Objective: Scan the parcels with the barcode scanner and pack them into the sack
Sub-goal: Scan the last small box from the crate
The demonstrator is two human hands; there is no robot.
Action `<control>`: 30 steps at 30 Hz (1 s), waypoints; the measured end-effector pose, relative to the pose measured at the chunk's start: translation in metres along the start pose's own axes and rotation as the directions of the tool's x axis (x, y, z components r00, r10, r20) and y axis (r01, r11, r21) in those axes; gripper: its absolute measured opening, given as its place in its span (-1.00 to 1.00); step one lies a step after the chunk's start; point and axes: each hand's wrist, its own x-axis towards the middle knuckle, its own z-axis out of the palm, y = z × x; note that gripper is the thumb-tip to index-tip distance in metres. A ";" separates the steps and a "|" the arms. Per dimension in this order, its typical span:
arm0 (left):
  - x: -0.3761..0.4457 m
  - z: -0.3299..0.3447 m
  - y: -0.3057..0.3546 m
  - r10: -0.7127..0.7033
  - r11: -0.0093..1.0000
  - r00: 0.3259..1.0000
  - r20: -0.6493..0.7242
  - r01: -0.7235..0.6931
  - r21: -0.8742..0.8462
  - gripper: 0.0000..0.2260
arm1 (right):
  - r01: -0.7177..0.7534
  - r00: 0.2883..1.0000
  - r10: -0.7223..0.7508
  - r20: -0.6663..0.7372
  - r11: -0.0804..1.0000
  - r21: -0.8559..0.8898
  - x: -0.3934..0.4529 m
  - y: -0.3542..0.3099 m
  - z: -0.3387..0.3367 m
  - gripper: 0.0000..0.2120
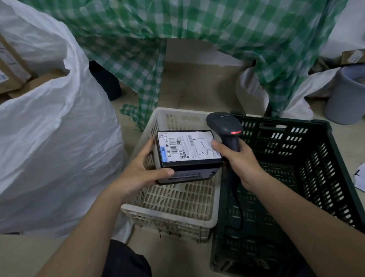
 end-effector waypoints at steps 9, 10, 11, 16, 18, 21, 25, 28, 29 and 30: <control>-0.002 0.007 -0.002 -0.009 0.997 0.993 -0.118 -0.001 -0.080 -0.43 | -0.018 0.998 0.023 -0.056 0.997 0.078 0.001 0.011 0.004 -0.73; -0.002 0.008 -0.003 -0.029 0.994 0.996 -0.086 0.020 -0.103 -0.39 | -0.010 0.998 0.015 -0.068 0.997 0.078 0.001 0.012 0.005 -0.73; -0.001 0.009 -0.003 -0.056 0.990 0.997 -0.061 0.048 -0.133 -0.36 | -0.004 0.997 0.010 -0.075 0.997 0.075 0.001 0.013 0.005 -0.73; 0.009 0.011 -0.003 -0.096 0.973 0.988 -0.120 0.067 -0.223 -0.49 | 0.033 0.998 -0.031 -0.045 0.999 0.034 -0.002 0.012 0.009 -0.74; 0.013 0.006 -0.004 -0.085 0.973 0.977 -0.194 0.040 -0.226 -0.60 | 0.047 0.999 -0.046 0.006 0.996 -0.070 -0.002 0.010 0.007 -0.75; 0.014 -0.003 -0.010 -0.117 0.981 0.965 -0.235 0.075 -0.180 -0.63 | 0.107 0.993 -0.085 0.078 0.938 -0.330 -0.003 0.007 -0.001 -0.82; 0.013 -0.006 -0.016 -0.143 0.986 0.963 -0.228 0.118 -0.120 -0.68 | 0.149 0.963 -0.001 0.270 0.837 -0.527 -0.013 0.005 -0.009 -0.80; 0.017 -0.005 -0.020 -0.129 0.988 0.958 -0.254 0.103 -0.112 -0.71 | 0.205 0.947 -0.010 0.322 0.789 -0.579 -0.025 0.002 -0.009 -0.73; 0.018 -0.005 -0.021 -0.124 0.989 0.956 -0.265 0.099 -0.108 -0.72 | 0.203 0.947 -0.012 0.320 0.794 -0.572 -0.030 0.000 -0.010 -0.73; 0.018 -0.004 -0.022 -0.118 0.990 0.955 -0.273 0.093 -0.105 -0.72 | 0.194 0.949 -0.006 0.315 0.800 -0.567 -0.034 -0.002 -0.011 -0.74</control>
